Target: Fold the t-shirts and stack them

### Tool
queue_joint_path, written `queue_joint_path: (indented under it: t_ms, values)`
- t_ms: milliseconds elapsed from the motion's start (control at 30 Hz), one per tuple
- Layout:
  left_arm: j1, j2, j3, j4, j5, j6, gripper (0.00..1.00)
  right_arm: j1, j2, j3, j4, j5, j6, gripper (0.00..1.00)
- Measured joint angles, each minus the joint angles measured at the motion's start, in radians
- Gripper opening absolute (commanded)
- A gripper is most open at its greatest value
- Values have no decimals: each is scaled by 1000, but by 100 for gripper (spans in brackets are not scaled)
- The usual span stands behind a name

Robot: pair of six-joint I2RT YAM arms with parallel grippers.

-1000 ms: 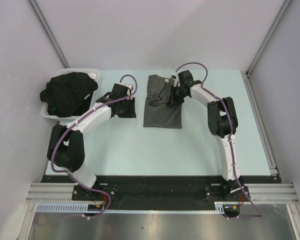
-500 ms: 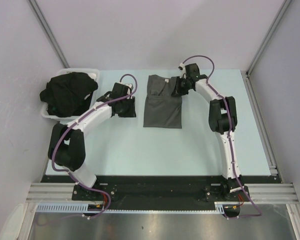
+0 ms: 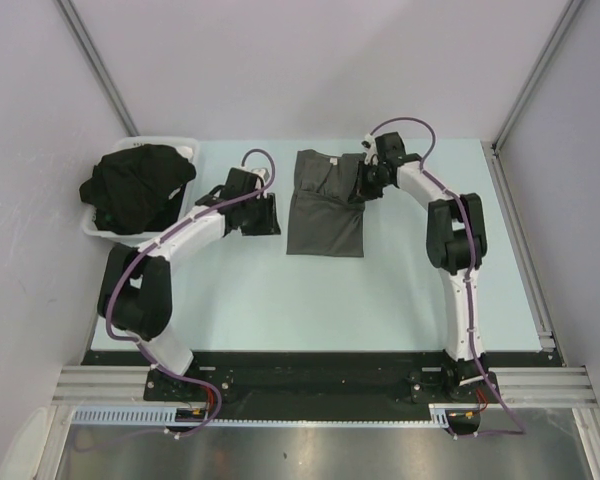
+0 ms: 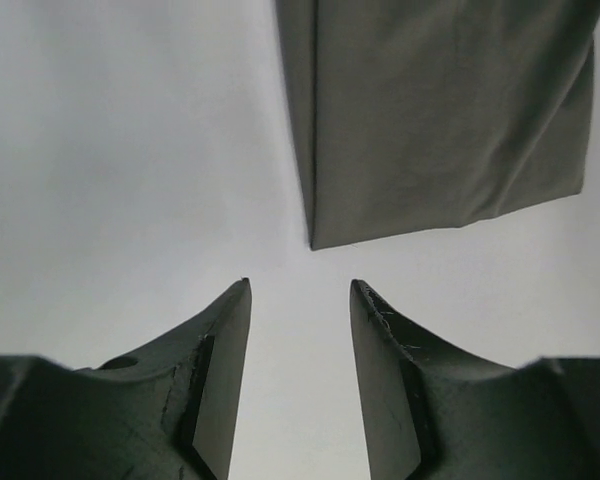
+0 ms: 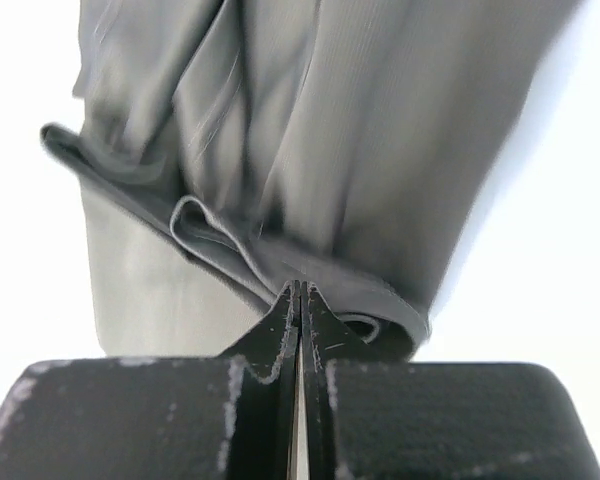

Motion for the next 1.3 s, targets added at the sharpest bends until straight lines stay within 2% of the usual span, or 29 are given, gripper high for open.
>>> queue_joint_path:
  t_ms: [200,333,533,1067,1167,1300]
  values:
    - [0,24,-90,106,106,-55,51,-5,-248,-232,4,21,-1,13]
    - [0,68,-121,149,154,-85,51,-25,-367,-314,8,45,-2,21]
    - [0,106,-126,181,187,-101,51,-60,-436,-357,-3,81,-9,25]
    - [0,192,-107,219,208,-102,50,-87,-484,-388,-45,106,-27,23]
    - [-2,205,-94,225,216,-103,49,-93,-484,-388,-49,106,-30,20]
    - [-5,223,-79,240,219,-106,42,-105,-485,-388,-57,106,-33,20]
